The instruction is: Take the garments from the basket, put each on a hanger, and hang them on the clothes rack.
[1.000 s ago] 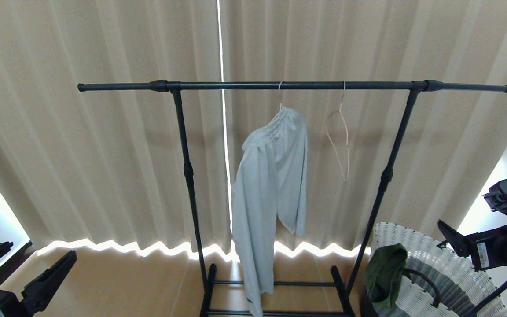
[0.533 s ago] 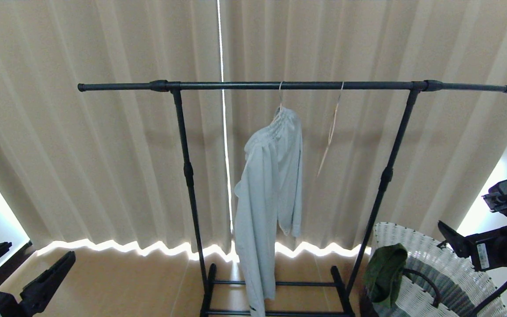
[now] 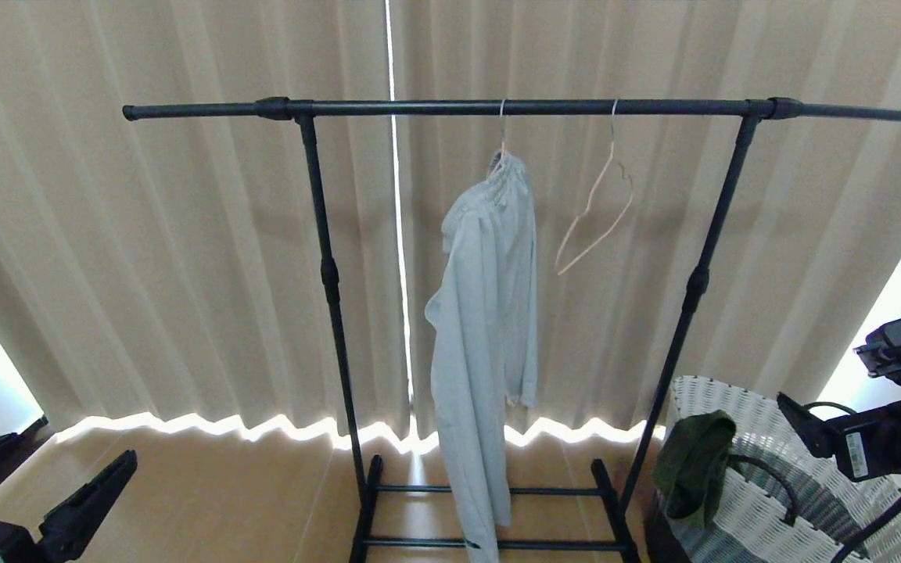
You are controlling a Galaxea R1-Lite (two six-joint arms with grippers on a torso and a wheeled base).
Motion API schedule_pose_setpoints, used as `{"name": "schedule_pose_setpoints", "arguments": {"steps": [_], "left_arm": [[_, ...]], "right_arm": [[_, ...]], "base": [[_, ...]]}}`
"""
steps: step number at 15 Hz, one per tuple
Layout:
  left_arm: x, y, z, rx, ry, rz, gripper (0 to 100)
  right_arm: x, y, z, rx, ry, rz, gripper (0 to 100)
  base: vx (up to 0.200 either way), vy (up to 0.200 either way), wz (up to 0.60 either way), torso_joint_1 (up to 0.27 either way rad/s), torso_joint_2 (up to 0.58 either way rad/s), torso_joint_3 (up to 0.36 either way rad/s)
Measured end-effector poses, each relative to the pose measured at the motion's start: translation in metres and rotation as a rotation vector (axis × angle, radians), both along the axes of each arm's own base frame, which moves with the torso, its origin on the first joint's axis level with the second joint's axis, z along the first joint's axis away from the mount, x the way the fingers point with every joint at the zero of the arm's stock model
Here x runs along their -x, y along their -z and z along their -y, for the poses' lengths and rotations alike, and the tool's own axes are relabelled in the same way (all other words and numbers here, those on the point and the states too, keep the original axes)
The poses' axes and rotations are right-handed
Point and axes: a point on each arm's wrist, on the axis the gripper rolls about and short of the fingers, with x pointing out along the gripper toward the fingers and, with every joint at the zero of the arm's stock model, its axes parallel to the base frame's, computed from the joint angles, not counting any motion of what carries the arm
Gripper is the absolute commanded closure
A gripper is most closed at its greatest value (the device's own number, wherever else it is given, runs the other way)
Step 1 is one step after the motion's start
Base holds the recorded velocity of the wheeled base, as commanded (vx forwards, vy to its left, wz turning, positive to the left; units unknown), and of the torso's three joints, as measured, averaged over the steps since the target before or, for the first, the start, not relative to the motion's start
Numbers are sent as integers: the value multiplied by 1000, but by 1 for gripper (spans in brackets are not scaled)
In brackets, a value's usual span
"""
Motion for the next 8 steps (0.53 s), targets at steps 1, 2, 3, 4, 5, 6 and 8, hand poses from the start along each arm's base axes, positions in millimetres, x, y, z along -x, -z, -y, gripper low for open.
{"name": "schedule_pose_setpoints", "arguments": {"steps": [1, 2, 3, 4, 5, 6, 8], "left_arm": [[0, 0, 0, -1, 1, 0, 0], [0, 0, 0, 0, 0, 0, 0], [0, 0, 0, 0, 1, 1, 0], [0, 0, 0, 0, 0, 1, 0], [0, 0, 0, 0, 0, 1, 0], [0, 0, 0, 0, 0, 1, 0], [0, -1, 0, 0, 0, 4, 0]], "right_arm": [[0, 0, 0, 0, 1, 0, 0], [0, 0, 0, 0, 0, 0, 0], [0, 0, 0, 0, 0, 0, 0], [0, 0, 0, 0, 1, -1, 0], [0, 0, 0, 0, 0, -1, 0], [0, 0, 0, 0, 0, -1, 0], [0, 0, 0, 0, 0, -3, 0]], "base": [[0, 0, 0, -159, 476, 310], [0, 0, 0, -159, 466, 305], [0, 0, 0, -149, 461, 310], [0, 0, 0, -149, 476, 325], [0, 0, 0, -144, 471, 330], [0, 0, 0, -124, 461, 325], [0, 0, 0, -117, 451, 334]]}}
